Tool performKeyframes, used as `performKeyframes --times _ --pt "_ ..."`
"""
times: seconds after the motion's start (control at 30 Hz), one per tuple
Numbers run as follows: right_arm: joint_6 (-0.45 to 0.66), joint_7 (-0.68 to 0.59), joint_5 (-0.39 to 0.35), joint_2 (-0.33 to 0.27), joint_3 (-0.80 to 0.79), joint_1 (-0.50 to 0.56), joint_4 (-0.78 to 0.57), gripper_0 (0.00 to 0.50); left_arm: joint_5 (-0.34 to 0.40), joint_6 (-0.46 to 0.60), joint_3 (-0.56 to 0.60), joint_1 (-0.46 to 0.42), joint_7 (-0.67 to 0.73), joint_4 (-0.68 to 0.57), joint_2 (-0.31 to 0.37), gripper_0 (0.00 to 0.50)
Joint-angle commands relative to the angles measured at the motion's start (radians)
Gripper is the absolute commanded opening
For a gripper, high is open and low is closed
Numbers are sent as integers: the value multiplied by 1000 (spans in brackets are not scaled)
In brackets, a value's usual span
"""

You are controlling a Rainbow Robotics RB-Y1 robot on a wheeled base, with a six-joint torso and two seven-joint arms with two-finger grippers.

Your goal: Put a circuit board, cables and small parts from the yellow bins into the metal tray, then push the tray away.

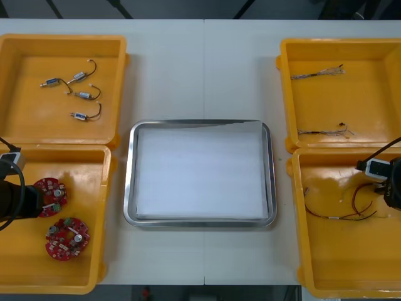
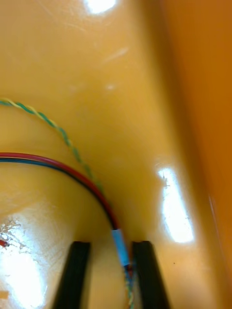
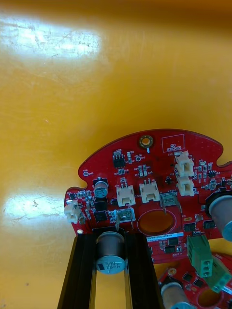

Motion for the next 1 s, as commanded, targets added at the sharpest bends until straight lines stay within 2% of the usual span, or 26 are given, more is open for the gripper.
performKeyframes --times 0.03,0.07,0.23,0.43,0.53,0.63,0.9,1.0 --pt "16 18 -12 -33 24 -13 3 19 47 19 67 22 -19 -50 69 0" --pt "19 18 -12 -33 24 -13 3 0 50 24 72 22 -19 -53 74 0" --pt "46 20 -26 -35 21 -25 1 0 116 91 141 22 -8 -96 108 0" --pt "167 23 -40 -40 -48 -37 -34 0 225 200 266 22 9 -145 129 0" --pt "237 20 -44 -40 -95 -37 -62 0 306 261 342 19 27 -161 137 0" --pt "283 17 -51 -40 -131 -37 -80 0 364 303 372 1 75 -176 137 0" --pt "406 6 -78 -38 -239 -39 -115 0 429 358 371 -82 244 -237 135 0" --pt "467 -2 -90 -27 -299 -37 -132 0 432 366 372 -100 325 -274 128 0"
